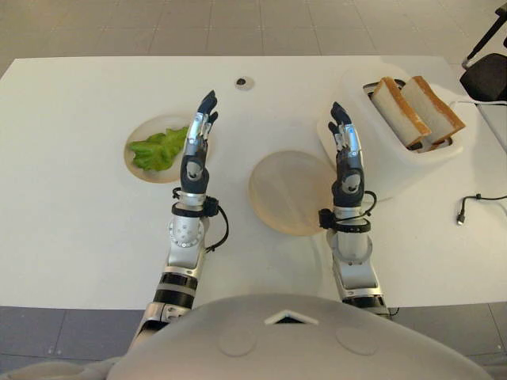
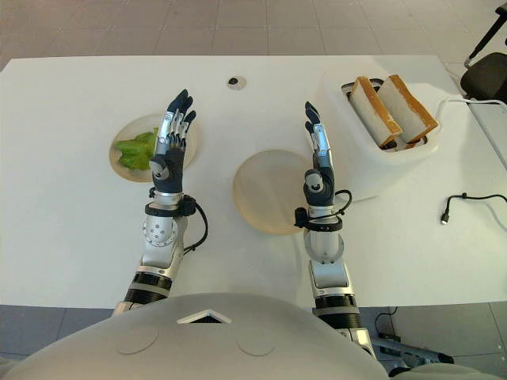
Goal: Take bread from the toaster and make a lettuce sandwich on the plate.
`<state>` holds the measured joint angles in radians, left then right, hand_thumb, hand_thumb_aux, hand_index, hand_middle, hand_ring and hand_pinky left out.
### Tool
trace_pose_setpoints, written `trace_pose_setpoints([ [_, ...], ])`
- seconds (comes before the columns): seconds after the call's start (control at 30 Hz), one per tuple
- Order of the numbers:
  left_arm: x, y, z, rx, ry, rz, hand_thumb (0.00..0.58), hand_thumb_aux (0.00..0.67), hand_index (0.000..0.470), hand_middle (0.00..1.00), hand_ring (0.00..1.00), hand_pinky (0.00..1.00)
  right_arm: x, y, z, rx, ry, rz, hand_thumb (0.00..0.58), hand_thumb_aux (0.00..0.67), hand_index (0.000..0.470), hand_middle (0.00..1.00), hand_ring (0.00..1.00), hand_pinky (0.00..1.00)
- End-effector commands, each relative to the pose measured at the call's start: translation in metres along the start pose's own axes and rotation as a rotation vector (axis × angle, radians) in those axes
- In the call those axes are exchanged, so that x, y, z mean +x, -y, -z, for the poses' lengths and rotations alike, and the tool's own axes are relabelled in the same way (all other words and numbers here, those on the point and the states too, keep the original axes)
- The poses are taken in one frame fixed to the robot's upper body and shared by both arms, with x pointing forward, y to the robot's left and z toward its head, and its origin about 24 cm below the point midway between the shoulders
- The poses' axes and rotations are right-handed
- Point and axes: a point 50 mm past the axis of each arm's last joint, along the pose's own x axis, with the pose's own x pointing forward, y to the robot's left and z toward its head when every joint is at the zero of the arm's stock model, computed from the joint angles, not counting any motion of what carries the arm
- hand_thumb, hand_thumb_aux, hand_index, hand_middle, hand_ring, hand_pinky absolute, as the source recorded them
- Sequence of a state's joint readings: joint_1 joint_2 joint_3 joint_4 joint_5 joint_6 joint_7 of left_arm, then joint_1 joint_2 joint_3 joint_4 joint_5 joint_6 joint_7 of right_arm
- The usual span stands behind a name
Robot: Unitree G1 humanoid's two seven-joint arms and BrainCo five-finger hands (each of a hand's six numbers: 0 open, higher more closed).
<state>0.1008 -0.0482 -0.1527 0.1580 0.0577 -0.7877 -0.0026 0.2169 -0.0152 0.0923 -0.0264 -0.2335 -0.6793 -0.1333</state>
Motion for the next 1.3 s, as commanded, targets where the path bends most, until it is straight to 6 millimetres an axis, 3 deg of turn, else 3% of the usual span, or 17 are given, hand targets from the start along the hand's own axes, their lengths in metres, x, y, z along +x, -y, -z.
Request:
trace_pose_setpoints([
  [0.03,-0.002,0.004,0.005,-0.039,-0.035,-0.061,0.0,0.0,0.0,0.0,0.0,0.0,0.002,0.001,0.003,0.016,-0.027,0.006,0.0,0.0,0.0,0.0,0.0,0.0],
  [0.37,-0.007,0.011,0.008,-0.063,-0.052,-0.07,0.0,0.0,0.0,0.0,0.0,0.0,-0.004,0.005,0.006,0.011,-0.053,-0.006,0.0,0.0,0.0,0.0,0.0,0.0],
  [0.47,-0.01,0.012,0.008,-0.06,-0.059,-0.068,0.0,0.0,0.0,0.0,0.0,0.0,-0.006,0.009,-0.003,-0.068,0.005,-0.039,0.0,0.0,0.0,0.0,0.0,0.0],
  [0.5,-0.012,0.011,0.008,-0.058,-0.062,-0.067,0.0,0.0,0.0,0.0,0.0,0.0,-0.005,0.016,-0.016,-0.121,0.074,-0.054,0.0,0.0,0.0,0.0,0.0,0.0],
  [0.6,-0.014,0.011,0.009,-0.049,-0.076,-0.056,0.0,0.0,0.0,0.0,0.0,0.0,0.006,0.064,-0.068,-0.411,0.286,-0.021,0.0,0.0,0.0,0.0,0.0,0.0],
  [0.7,-0.014,0.013,0.013,-0.05,-0.096,-0.05,0.0,0.0,0.0,0.0,0.0,0.0,0.016,0.153,-0.094,-0.811,0.205,0.22,0.0,0.0,0.0,0.0,0.0,0.0],
  [0.77,-0.014,0.014,0.014,-0.048,-0.097,-0.053,0.0,0.0,0.0,0.0,0.0,0.0,0.017,0.193,-0.088,-1.007,0.036,0.273,0.0,0.0,0.0,0.0,0.0,0.0],
  [0.83,-0.013,0.013,0.014,-0.043,-0.097,-0.059,0.0,0.0,0.0,0.0,0.0,0.0,0.021,0.209,-0.074,-1.104,-0.1,0.238,0.0,0.0,0.0,0.0,0.0,0.0],
  [1.03,-0.013,0.01,0.015,-0.024,-0.098,-0.074,0.0,0.0,0.0,0.0,0.0,0.0,0.028,0.207,-0.029,-1.184,-0.296,0.074,0.0,0.0,0.0,0.0,0.0,0.0],
  [1.2,-0.013,0.009,0.015,-0.016,-0.094,-0.08,0.0,0.0,0.0,0.0,0.0,0.0,0.034,0.205,-0.013,-1.193,-0.344,0.0,0.0,0.0,0.0,0.0,0.0,0.0],
  [1.23,-0.012,0.009,0.015,-0.016,-0.093,-0.08,0.0,0.0,0.0,0.0,0.0,0.0,0.034,0.204,-0.013,-1.194,-0.346,-0.01,0.116,0.071,0.05,0.0,0.0,0.0],
  [1.27,-0.012,0.009,0.014,-0.016,-0.093,-0.08,0.0,0.0,0.0,0.0,0.0,0.0,0.033,0.203,-0.013,-1.196,-0.345,-0.02,0.436,0.336,0.236,0.0,0.0,0.0],
  [1.3,-0.013,0.009,0.014,-0.016,-0.093,-0.08,0.0,0.0,0.0,0.0,0.0,0.0,0.032,0.202,-0.012,-1.197,-0.341,-0.034,0.566,0.565,0.396,0.16,0.16,0.16],
])
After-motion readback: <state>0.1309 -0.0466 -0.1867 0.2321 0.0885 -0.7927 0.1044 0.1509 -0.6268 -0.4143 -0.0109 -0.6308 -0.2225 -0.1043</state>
